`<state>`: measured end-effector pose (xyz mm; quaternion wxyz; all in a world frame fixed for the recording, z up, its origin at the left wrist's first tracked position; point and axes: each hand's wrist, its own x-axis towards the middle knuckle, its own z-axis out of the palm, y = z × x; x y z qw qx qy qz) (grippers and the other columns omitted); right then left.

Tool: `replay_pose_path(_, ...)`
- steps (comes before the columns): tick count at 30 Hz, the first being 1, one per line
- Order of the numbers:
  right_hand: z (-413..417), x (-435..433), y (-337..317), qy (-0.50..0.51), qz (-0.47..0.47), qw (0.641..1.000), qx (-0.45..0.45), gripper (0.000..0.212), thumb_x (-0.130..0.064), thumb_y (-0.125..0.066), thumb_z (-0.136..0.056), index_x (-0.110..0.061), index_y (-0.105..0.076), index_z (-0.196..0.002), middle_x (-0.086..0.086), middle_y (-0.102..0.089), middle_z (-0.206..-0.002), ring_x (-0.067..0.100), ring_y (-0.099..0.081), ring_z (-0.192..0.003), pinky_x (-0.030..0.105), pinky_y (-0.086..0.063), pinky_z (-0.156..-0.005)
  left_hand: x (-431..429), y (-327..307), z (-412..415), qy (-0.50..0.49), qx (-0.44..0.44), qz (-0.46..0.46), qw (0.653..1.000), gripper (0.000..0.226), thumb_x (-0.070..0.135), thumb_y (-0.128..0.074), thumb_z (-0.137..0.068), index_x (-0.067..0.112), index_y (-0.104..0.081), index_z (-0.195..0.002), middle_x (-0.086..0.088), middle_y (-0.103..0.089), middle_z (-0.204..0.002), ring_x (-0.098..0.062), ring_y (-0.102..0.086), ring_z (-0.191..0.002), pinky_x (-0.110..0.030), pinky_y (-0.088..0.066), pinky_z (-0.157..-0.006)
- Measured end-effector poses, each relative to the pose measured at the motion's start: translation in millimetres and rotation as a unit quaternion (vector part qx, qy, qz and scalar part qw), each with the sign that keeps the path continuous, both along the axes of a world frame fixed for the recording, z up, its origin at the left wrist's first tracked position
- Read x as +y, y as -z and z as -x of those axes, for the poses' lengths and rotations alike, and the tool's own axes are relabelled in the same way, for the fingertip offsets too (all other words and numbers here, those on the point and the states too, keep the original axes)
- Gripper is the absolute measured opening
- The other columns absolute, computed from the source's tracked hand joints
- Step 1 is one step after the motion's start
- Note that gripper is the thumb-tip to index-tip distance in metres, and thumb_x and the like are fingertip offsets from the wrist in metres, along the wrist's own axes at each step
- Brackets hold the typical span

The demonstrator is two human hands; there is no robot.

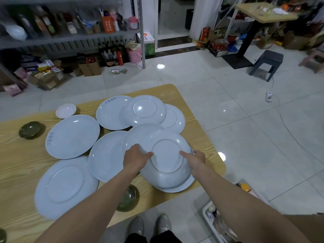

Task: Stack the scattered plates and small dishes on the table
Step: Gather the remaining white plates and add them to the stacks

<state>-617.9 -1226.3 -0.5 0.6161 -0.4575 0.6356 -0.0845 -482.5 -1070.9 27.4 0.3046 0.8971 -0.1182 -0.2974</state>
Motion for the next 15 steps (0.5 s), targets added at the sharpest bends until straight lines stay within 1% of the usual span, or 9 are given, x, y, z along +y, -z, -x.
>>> replay_pose_path(2, -0.4, -1.2, -6.5, -0.004, 0.013, 1.000, -0.011, 0.049, -0.021, -0.086, -0.074, -0.008, -0.066, -0.116, 0.009, -0.069, -0.114, 0.031, -0.065, -0.099, 0.048, -0.055, -0.092, -2.0, -7.3, 0.0, 0.000, -0.009, 0.002, 1.000, 0.068, 0.044, -0.072, -0.084, 0.008, -0.048, -0.136, -0.011, -0.055, -0.134, -0.030, -0.053, -0.120, -0.032, -0.043, -0.085)
replay_pose_path(3, -1.6, -1.9, -12.0, -0.004, 0.019, 1.000, -0.017, 0.043, -0.021, -0.086, -0.074, -0.010, -0.069, -0.112, 0.008, -0.071, -0.110, 0.031, -0.066, -0.096, 0.047, -0.056, -0.090, -3.7, -12.0, -1.3, 0.003, -0.017, 0.003, 1.000, 0.067, 0.044, -0.071, -0.085, 0.008, -0.048, -0.136, -0.010, -0.054, -0.134, -0.030, -0.052, -0.121, -0.032, -0.042, -0.086)
replay_pose_path(7, -11.1, -7.7, -36.5, 0.019, 0.069, 0.995, -0.069, 0.036, -0.020, -0.085, -0.075, -0.016, -0.071, -0.108, 0.004, -0.072, -0.103, 0.027, -0.068, -0.094, 0.044, -0.057, -0.089, -11.7, -38.8, -9.6, 0.012, -0.059, 0.022, 0.998, 0.066, 0.044, -0.070, -0.085, 0.009, -0.048, -0.137, -0.009, -0.054, -0.138, -0.031, -0.049, -0.127, -0.036, -0.042, -0.097)
replay_pose_path(10, -21.8, -9.7, -57.5, 0.044, 0.122, 0.987, -0.098, 0.032, -0.025, -0.086, -0.072, -0.018, -0.071, -0.100, 0.003, -0.072, -0.104, 0.024, -0.068, -0.093, 0.042, -0.058, -0.088, -16.9, -59.8, -14.6, 0.003, -0.079, 0.069, 0.994, 0.059, 0.040, -0.070, -0.086, 0.011, -0.049, -0.133, -0.007, -0.056, -0.134, -0.032, -0.050, -0.124, -0.038, -0.043, -0.095)
replay_pose_path(12, -29.3, -7.0, -73.6, 0.064, 0.148, 0.980, -0.120, 0.038, -0.032, -0.087, -0.068, -0.022, -0.068, -0.099, 0.004, -0.069, -0.110, 0.024, -0.067, -0.097, 0.041, -0.057, -0.089, -18.5, -70.8, -19.7, 0.003, -0.087, 0.104, 0.991, 0.055, 0.039, -0.069, -0.087, 0.017, -0.048, -0.132, -0.007, -0.057, -0.131, -0.032, -0.054, -0.118, -0.039, -0.047, -0.090)
replay_pose_path(13, -33.4, -5.0, -81.3, 0.077, 0.154, 0.976, -0.133, 0.048, -0.040, -0.087, -0.063, -0.024, -0.066, -0.102, 0.004, -0.066, -0.114, 0.024, -0.066, -0.099, 0.041, -0.057, -0.089, -18.9, -76.3, -22.2, 0.002, -0.085, 0.123, 0.989, 0.055, 0.038, -0.068, -0.088, 0.021, -0.045, -0.135, -0.006, -0.057, -0.131, -0.032, -0.055, -0.115, -0.037, -0.048, -0.085)
replay_pose_path(15, -40.3, -0.6, -97.6, 0.109, 0.154, 0.968, -0.165, 0.071, -0.057, -0.084, -0.049, -0.026, -0.063, -0.109, 0.004, -0.061, -0.118, 0.024, -0.064, -0.101, 0.039, -0.057, -0.087, -20.4, -87.6, -26.0, -0.010, -0.067, 0.170, 0.983, 0.056, 0.035, -0.062, -0.093, 0.026, -0.037, -0.142, -0.003, -0.054, -0.130, -0.030, -0.053, -0.108, -0.035, -0.044, -0.080)
